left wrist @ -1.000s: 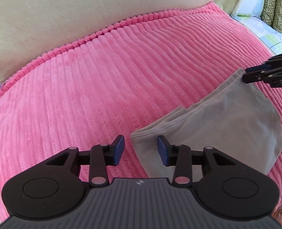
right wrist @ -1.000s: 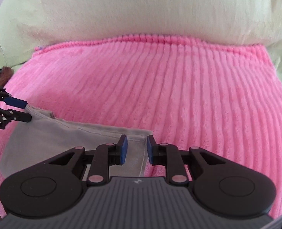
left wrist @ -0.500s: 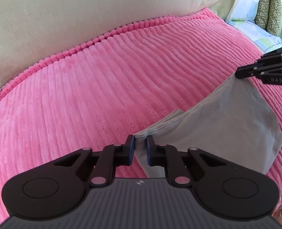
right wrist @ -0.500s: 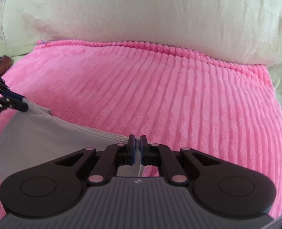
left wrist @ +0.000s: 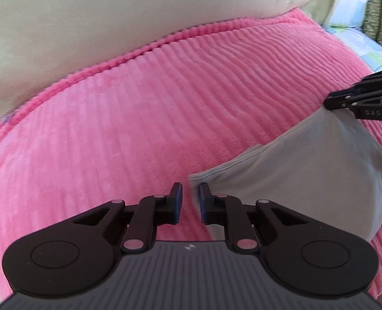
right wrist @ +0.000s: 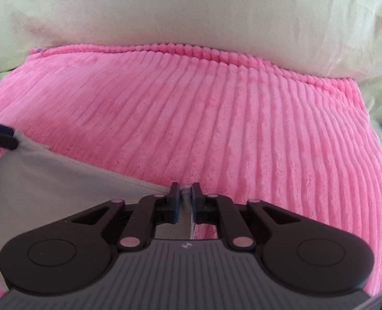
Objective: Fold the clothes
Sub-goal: 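Open both grippers and pat the folded tank top flat, then press the folded grey tank top flat with both open grippers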
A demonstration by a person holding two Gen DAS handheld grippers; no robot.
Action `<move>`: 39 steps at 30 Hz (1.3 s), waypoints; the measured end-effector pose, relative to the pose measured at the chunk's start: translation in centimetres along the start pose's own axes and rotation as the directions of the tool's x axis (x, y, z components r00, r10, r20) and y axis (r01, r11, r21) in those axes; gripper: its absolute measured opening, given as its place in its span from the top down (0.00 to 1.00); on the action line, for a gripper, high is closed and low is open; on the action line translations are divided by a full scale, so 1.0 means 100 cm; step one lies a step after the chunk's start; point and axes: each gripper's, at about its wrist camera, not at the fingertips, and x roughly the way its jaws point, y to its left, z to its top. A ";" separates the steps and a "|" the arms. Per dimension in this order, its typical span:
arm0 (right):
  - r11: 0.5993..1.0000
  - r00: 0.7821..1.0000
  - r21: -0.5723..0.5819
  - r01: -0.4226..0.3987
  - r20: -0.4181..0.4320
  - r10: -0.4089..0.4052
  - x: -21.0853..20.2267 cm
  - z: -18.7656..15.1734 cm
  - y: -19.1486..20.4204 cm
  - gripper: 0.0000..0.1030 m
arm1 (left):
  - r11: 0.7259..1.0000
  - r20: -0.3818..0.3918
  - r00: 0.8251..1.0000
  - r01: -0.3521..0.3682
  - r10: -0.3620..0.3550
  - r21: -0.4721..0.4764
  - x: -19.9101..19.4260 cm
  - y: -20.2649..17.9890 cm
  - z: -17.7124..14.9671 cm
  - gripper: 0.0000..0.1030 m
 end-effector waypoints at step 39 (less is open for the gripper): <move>0.897 0.907 0.140 -0.419 0.025 0.420 0.008 0.022 0.100 0.91 | 0.974 -0.452 0.890 -0.040 -0.067 -0.224 -0.014 -0.024 -0.080 0.81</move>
